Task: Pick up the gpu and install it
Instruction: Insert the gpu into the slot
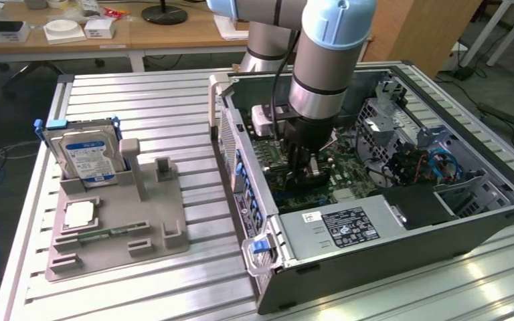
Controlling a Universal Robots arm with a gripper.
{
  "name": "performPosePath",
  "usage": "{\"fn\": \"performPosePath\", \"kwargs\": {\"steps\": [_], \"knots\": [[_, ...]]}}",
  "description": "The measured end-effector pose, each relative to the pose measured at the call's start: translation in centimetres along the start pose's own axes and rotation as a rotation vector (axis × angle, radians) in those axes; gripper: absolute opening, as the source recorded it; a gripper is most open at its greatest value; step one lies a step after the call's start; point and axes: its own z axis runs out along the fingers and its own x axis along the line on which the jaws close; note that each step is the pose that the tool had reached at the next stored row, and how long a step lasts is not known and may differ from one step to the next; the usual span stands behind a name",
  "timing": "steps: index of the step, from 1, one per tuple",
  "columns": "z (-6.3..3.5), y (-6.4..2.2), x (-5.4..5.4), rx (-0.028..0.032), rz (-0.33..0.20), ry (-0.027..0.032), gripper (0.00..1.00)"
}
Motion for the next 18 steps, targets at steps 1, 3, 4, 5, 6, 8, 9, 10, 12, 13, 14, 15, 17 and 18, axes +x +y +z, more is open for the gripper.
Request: {"fn": "performPosePath", "kwargs": {"steps": [1,3,4,5,6,8,9,10,12,13,14,15,17,18], "knots": [[-0.04,0.0,0.0,0.0002,0.0,0.0003,0.34],[-0.06,0.0,0.0,0.0004,0.0,0.0001,0.34],[-0.06,0.0,0.0,0.0004,0.0,0.0001,0.34],[-0.06,0.0,0.0,0.0004,0.0,0.0002,0.34],[-0.07,0.0,0.0,0.0004,0.0,0.0003,0.34],[-0.07,0.0,0.0,0.0004,0.0,0.0003,0.34],[-0.07,0.0,0.0,0.0003,0.0,0.0003,0.34],[-0.07,0.0,0.0,0.0003,0.0,0.0003,0.34],[-0.07,0.0,0.0,0.0004,0.0,0.0003,0.34],[-0.07,0.0,0.0,0.0003,0.0,0.0003,0.34],[-0.07,0.0,0.0,0.0003,0.0,0.0003,0.34],[-0.07,0.0,0.0,0.0003,0.0,0.0003,0.34],[-0.07,0.0,0.0,0.0003,0.0,0.0003,0.34],[-0.08,0.0,0.0,0.0003,0.0,0.0003,0.34]]}}
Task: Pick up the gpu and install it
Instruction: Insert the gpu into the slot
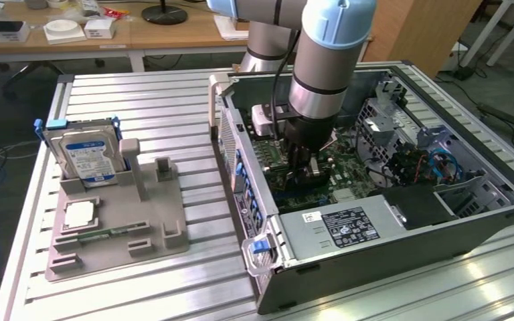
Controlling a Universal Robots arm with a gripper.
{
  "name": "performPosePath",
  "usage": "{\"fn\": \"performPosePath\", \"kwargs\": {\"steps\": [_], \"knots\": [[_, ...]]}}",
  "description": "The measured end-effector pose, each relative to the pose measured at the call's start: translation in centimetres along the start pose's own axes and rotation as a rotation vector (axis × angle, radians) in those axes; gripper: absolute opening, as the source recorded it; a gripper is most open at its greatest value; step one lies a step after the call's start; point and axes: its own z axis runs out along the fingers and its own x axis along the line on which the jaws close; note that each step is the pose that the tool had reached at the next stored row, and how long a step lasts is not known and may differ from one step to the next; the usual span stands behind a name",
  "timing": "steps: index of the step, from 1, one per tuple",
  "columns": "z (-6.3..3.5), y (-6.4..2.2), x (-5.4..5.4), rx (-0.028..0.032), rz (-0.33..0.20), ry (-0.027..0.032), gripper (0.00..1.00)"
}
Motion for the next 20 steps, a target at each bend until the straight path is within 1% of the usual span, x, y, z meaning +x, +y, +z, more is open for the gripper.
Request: {"fn": "performPosePath", "kwargs": {"steps": [3,7,11,12,13,20], "knots": [[-0.32,-0.01,-0.01,-0.0001,0.0,0.0001,0.34],[-0.33,-0.01,-0.01,0.0001,0.0,-0.0007,0.34],[-0.34,-0.01,0.0,0.0001,0.0,-0.0003,0.34],[-0.36,-0.01,0.01,-0.0002,0.0,0.0006,0.33],[-0.36,-0.01,0.01,-0.0002,0.0,0.0001,0.27],[-0.34,0.0,-0.01,0.0001,0.0,-0.0005,0.27]]}}
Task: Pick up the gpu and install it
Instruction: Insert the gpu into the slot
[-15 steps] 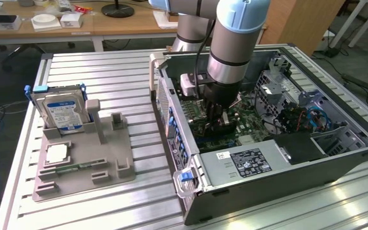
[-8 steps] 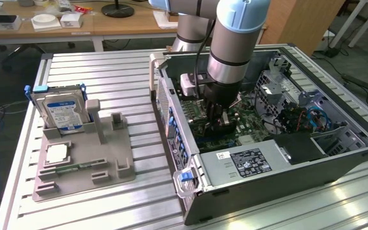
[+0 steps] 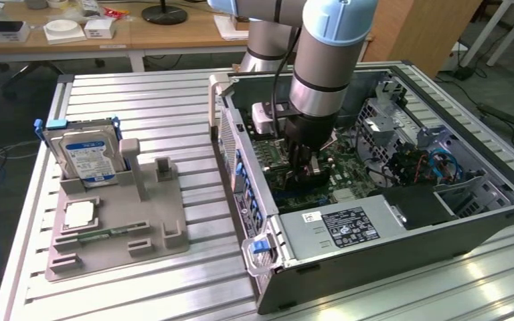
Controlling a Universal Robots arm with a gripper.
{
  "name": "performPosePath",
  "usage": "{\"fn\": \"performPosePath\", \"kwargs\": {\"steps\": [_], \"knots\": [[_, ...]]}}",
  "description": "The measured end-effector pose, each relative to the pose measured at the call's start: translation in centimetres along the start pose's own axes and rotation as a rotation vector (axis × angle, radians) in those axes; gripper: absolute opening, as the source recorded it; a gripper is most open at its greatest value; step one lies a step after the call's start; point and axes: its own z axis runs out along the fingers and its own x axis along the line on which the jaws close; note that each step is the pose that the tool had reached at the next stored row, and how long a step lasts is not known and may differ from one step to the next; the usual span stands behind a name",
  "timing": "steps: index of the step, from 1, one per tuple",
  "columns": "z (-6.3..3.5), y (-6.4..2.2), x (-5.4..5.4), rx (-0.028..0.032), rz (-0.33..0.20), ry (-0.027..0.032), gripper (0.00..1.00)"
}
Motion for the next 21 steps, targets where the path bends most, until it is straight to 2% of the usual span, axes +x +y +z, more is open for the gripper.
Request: {"fn": "performPosePath", "kwargs": {"steps": [15,21], "knots": [[-1.05,0.0,0.0,-0.0001,0.0,0.0,0.27],[-1.08,0.0,0.0,0.0,0.0,-0.0001,0.27]]}}
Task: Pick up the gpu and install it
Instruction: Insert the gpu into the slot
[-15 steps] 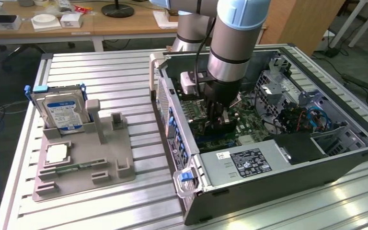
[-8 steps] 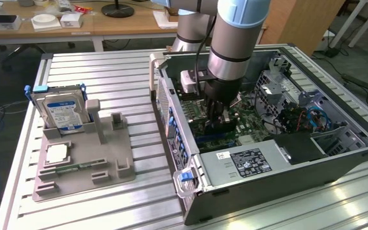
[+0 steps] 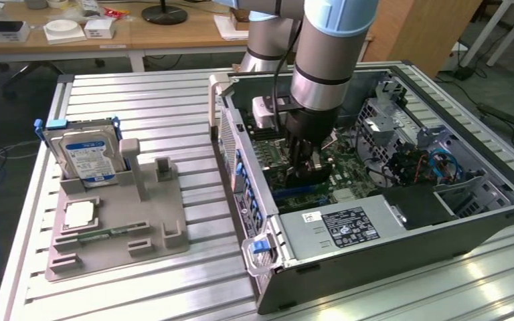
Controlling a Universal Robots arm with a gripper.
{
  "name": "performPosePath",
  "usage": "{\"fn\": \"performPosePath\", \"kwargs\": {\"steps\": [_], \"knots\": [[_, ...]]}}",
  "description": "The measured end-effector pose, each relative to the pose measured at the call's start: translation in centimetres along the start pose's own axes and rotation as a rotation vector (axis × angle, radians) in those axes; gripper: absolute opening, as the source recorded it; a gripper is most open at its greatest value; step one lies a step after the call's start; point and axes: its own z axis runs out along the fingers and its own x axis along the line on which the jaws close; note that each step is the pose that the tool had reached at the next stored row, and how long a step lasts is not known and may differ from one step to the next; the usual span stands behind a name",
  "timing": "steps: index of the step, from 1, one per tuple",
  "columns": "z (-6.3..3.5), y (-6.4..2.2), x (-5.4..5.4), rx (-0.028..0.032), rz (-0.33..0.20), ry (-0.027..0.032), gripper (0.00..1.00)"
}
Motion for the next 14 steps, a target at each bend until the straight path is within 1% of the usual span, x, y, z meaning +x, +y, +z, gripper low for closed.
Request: {"fn": "performPosePath", "kwargs": {"steps": [9,11,14], "knots": [[0.0,-0.36,-0.02,-0.0002,-0.01,-0.0004,0.27],[0.0,-0.35,-0.02,-0.0001,-0.011,-0.0004,0.27],[-0.01,-0.07,-0.01,0.0005,-0.014,-0.0006,0.27]]}}
